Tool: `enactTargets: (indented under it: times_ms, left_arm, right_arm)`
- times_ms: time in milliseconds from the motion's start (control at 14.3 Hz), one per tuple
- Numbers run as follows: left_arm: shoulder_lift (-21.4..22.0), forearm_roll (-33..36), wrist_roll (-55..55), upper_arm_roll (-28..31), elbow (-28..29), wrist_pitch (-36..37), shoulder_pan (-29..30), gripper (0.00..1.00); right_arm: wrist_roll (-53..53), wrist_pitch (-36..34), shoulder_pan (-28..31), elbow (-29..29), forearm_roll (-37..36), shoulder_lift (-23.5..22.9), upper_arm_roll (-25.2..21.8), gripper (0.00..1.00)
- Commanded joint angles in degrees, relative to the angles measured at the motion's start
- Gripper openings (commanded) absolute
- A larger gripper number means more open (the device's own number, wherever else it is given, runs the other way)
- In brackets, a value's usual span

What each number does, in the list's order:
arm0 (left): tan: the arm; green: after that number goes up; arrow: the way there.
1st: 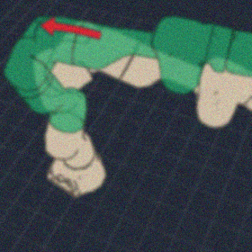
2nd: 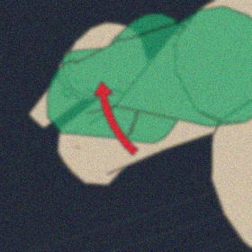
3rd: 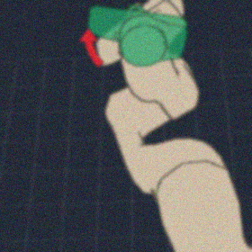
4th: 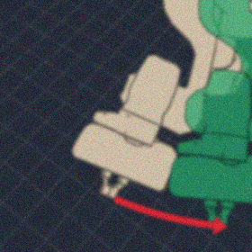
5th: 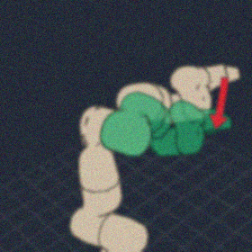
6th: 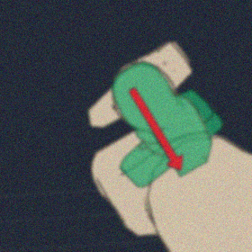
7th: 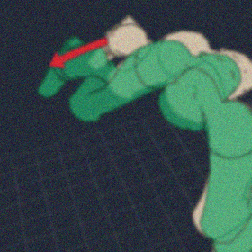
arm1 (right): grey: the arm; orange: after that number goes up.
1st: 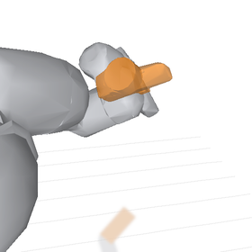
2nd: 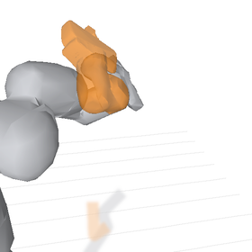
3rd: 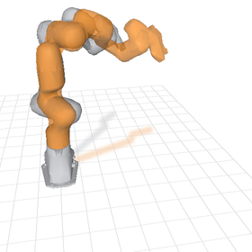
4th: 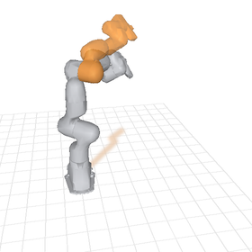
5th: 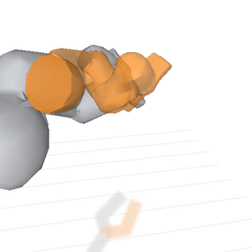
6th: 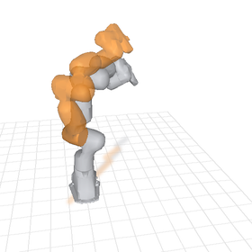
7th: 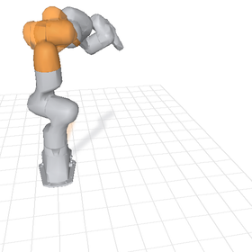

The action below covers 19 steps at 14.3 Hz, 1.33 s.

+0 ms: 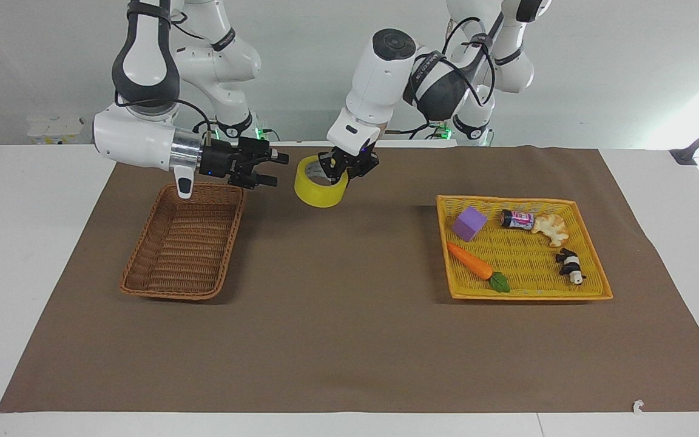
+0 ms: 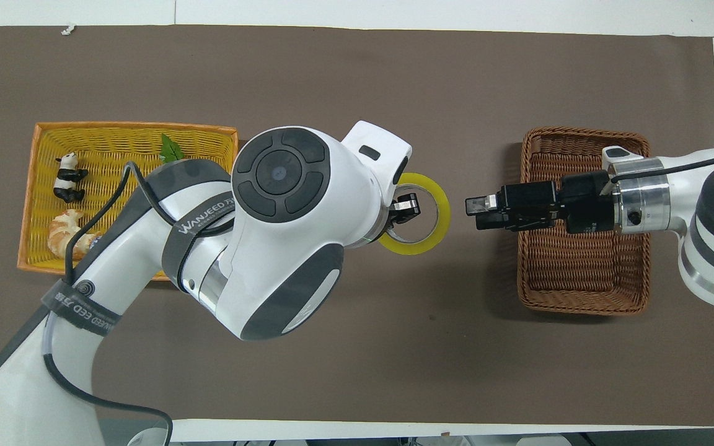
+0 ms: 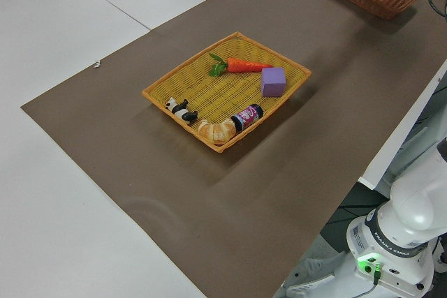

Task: Move tape to another basket
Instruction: 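Move the right gripper toward the tape held by the left gripper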

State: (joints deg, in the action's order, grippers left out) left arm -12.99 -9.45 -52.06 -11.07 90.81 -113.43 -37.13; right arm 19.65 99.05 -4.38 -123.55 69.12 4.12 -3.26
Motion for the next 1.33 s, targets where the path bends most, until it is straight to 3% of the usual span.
enactTargets:
  times_ms: [0,421,1262]
  left_arm:
    - [-0.8,-0.5,-0.7,0.3,-2.2,1.5,-0.4,0.00]
    - [-0.8,-0.4,-0.7,0.3,-2.2,1.6,-0.5,0.00]
    - [-0.8,-0.1,-0.6,0.3,-2.2,2.0,-0.5,0.00]
  right_arm:
    - [1.4,2.4,-1.2,-1.3,1.7,0.4,0.0,0.99]
    - [2.0,6.2,-3.9,-1.4,2.6,0.4,0.0,0.99]
    - [10.8,6.5,-4.9,-2.0,2.7,-0.7,0.0,0.97]
